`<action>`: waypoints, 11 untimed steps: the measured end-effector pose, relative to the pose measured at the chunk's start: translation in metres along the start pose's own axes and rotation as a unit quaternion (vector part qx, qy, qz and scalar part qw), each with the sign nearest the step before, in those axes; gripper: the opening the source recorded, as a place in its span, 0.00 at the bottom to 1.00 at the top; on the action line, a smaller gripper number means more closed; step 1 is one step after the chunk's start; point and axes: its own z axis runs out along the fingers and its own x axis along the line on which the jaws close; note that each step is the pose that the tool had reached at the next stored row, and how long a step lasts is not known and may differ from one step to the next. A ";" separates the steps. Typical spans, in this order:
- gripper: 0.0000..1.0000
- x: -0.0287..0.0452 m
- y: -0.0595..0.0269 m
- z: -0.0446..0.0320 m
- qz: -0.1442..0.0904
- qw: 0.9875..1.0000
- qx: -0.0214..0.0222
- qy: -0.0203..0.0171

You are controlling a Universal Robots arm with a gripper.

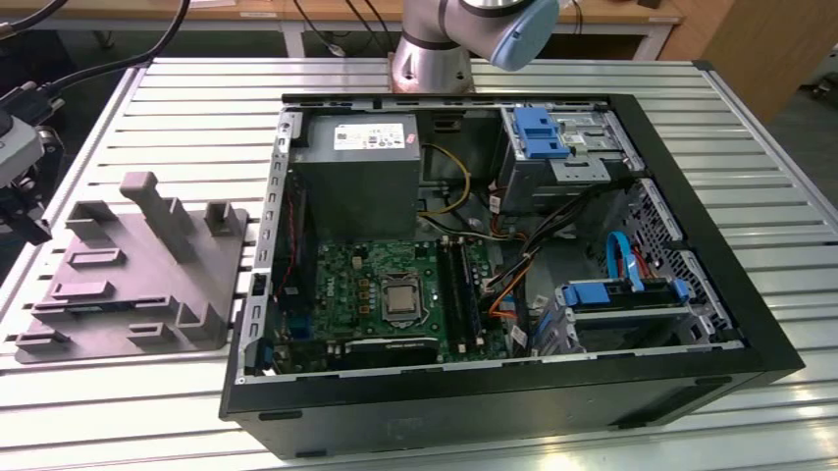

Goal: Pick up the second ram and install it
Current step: 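Pick up the second ram and move it above second insertion slot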

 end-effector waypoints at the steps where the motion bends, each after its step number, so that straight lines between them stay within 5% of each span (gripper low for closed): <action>1: 0.10 0.0000 0.0000 0.0001 -0.009 1.000 0.000 0.000; 6: 0.10 0.0000 0.0000 0.0005 -0.054 0.999 -0.001 0.002; 11: 0.10 0.0000 -0.0001 0.0010 -0.099 0.995 -0.002 0.004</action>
